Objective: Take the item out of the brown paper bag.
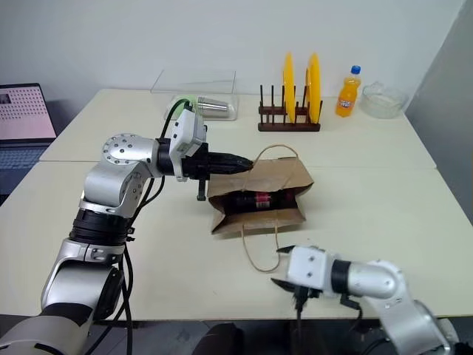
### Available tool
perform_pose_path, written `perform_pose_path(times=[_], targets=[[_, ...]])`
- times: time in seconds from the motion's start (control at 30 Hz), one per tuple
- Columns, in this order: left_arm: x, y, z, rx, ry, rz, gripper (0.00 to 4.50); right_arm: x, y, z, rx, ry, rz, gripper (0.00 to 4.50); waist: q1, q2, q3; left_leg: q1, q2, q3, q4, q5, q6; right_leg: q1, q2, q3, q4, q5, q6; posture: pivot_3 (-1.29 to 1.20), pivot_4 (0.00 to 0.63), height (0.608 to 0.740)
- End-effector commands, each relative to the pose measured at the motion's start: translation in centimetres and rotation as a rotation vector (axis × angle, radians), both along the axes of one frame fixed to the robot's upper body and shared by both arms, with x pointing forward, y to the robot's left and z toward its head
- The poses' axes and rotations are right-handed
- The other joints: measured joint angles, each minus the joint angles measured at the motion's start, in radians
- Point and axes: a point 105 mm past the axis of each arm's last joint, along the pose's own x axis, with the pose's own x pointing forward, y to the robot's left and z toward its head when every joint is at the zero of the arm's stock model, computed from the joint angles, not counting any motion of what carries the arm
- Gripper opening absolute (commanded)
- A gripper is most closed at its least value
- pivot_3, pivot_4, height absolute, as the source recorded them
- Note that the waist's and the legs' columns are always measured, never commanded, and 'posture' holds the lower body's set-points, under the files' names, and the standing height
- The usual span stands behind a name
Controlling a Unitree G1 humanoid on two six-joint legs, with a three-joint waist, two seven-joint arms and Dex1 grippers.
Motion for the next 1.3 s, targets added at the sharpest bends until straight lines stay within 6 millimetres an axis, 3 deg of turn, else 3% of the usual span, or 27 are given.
perform_pose_path(times=[0.03,0.1,0.4,0.57,0.67,0.9,1.03,1.1,1.13,1.3], targets=[[-0.2,0.0,1.6,-0.036,-0.055,-0.025,0.0,0.4,0.5,4.3,0.119,-0.037,0.018,2.71,-0.004,0.0,0.0,0.0,0.0,0.0,0.0,0.0,0.0,0.0,0.0,0.0,0.0,0.001,-0.001,0.0,0.15,0.74],[0.0,0.0,2.0,-0.054,-0.056,-0.019,0.0,1.6,1.3,5.0,0.147,-0.053,-0.001,2.71,-0.002,0.0,0.0,0.001,0.0,0.0,0.0,0.0,0.0,0.0,0.0,0.0,0.0,0.001,-0.001,0.0,0.15,0.74],[1.2,0.4,2.7,-0.102,-0.083,0.04,0.0,8.6,4.2,4.1,0.062,-0.155,-0.189,2.71,-0.002,0.0,0.0,-0.004,-0.001,0.001,0.0,0.0,0.0,-0.005,-0.001,0.001,0.0,0.003,-0.006,0.0,0.15,0.74],[1.2,0.6,2.4,-0.098,-0.083,0.048,0.0,9.9,4.9,3.5,-0.016,-0.178,-0.23,2.71,-0.002,0.0,0.0,-0.004,-0.001,0.001,-0.001,0.001,-0.001,-0.006,-0.001,0.001,0.0,0.003,-0.006,0.0,0.15,0.74],[1.2,0.6,2.4,-0.099,-0.083,0.052,0.0,10.5,5.1,3.1,-0.152,-0.268,-0.218,2.71,-0.003,0.001,0.0,-0.005,-0.001,0.002,-0.001,0.0,-0.001,-0.006,-0.001,0.001,0.0,0.003,-0.006,0.0,0.15,0.74],[1.5,0.4,2.9,-0.123,-0.081,0.053,0.0,10.9,6.7,2.0,-0.284,-0.333,-0.142,2.71,-0.005,0.001,0.0,-0.005,-0.001,0.001,-0.001,0.0,0.0,-0.007,-0.001,0.001,0.001,0.003,-0.006,0.0,0.15,0.74],[1.4,0.4,3.0,-0.118,-0.085,0.048,0.0,11.5,7.1,1.9,-0.328,-0.426,-0.149,3.56,-0.006,0.001,0.0,-0.005,-0.001,0.002,0.0,0.0,0.0,-0.007,-0.001,0.001,0.001,0.003,-0.006,0.0,0.15,0.74],[1.4,0.4,3.0,-0.116,-0.085,0.048,0.0,11.7,7.3,1.9,-0.329,-0.454,-0.159,4.3,-0.006,0.001,0.0,-0.005,-0.001,0.002,0.0,0.0,0.0,-0.007,-0.001,0.001,0.001,0.003,-0.006,0.0,0.15,0.74],[1.4,0.5,3.0,-0.115,-0.085,0.048,0.0,11.7,7.4,1.9,-0.328,-0.46,-0.161,4.45,-0.006,0.001,0.0,-0.005,-0.001,0.002,0.0,0.0,0.0,-0.007,-0.001,0.001,0.001,0.003,-0.006,0.0,0.15,0.74],[1.3,0.6,3.1,-0.109,-0.088,0.048,0.0,12.1,8.0,0.8,-0.385,-0.453,-0.148,4.45,-0.006,0.001,0.0,-0.005,-0.001,0.002,0.0,0.0,-0.001,-0.007,-0.001,0.001,0.001,0.003,-0.006,0.0,0.15,0.74]])
